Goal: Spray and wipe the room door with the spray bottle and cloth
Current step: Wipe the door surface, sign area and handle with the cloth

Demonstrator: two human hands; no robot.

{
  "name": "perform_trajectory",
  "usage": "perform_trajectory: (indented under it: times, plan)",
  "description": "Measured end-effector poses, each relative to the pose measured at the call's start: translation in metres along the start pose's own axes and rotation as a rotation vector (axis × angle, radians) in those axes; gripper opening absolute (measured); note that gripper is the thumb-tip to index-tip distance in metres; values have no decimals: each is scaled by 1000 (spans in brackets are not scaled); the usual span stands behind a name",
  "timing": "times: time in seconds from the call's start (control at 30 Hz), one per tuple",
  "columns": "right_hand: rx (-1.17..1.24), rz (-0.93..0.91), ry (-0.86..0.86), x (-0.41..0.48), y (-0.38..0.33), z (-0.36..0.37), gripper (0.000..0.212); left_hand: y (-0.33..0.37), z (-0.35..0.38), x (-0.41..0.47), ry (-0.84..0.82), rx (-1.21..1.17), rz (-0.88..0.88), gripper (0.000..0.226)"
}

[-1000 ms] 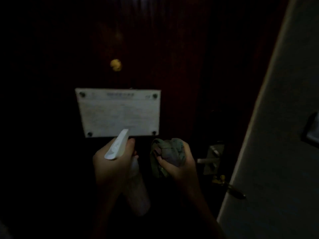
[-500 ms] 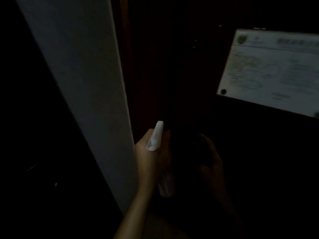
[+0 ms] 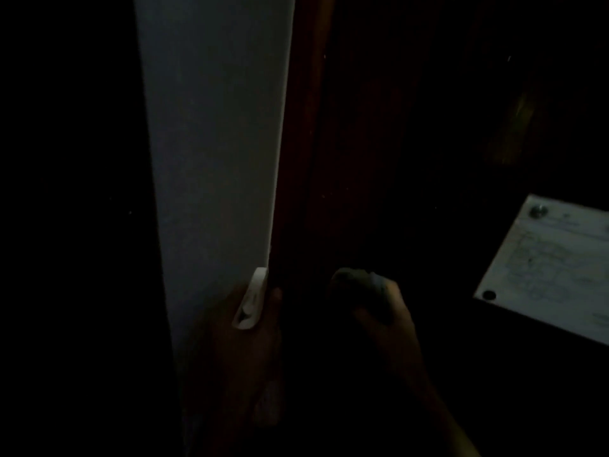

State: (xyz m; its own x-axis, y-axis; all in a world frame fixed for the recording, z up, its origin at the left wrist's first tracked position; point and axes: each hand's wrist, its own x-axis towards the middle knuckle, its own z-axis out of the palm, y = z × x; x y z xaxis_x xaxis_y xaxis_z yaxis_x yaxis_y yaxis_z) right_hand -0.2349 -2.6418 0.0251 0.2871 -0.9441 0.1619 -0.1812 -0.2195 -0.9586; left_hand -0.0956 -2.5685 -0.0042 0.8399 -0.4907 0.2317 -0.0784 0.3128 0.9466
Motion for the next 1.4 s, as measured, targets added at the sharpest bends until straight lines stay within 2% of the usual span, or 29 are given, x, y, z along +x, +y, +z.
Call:
perform_trajectory:
  times: [0.1, 0.13, 0.27, 0.37, 0.53, 0.6, 0.67, 0.77, 0.9, 1.07, 1.23, 1.3, 1.4]
  plan:
    - [-142, -180, 14, 36, -52, -19, 75, 27, 5, 26, -122, 33, 119, 17]
    - [-211, -240, 30, 47, -78, -26, 78, 38, 8, 38, -118, 35, 154, 21]
    - [-659, -561, 173, 81, -178, -39, 62, 90, 28, 67, -253, -102, 156, 22]
    - [-984, -723, 407, 107, -247, -45, 67, 120, 41, 86, -287, -154, 167, 25]
    - [-1282, -1014, 726, 158, -318, -42, 70, 155, 59, 112, -296, -155, 195, 9]
    - [-1342, -1073, 773, 173, -333, -43, 72, 161, 63, 119, -314, -142, 204, 8]
    - [-1390, -1134, 789, 184, -339, -47, 63, 164, 66, 124, -320, -131, 205, 13]
    - [-1427, -1151, 785, 192, -335, -49, 55, 164, 70, 131, -325, -131, 202, 14]
    - [-1510, -1079, 710, 190, -310, -33, 67, 158, 71, 137, -308, -171, 201, 25]
    - [-1599, -1228, 585, 197, -298, -48, 61, 145, 70, 140, -308, -163, 207, 26]
    - [-1581, -1205, 694, 205, -311, -46, 67, 137, 72, 144, -245, -198, 257, 26]
    - [-1532, -1157, 721, 210, -301, -36, 64, 132, 75, 144, -201, -227, 267, 21]
    - [-1477, -1113, 711, 209, -277, -27, 66, 117, 75, 144, -224, -168, 256, 17]
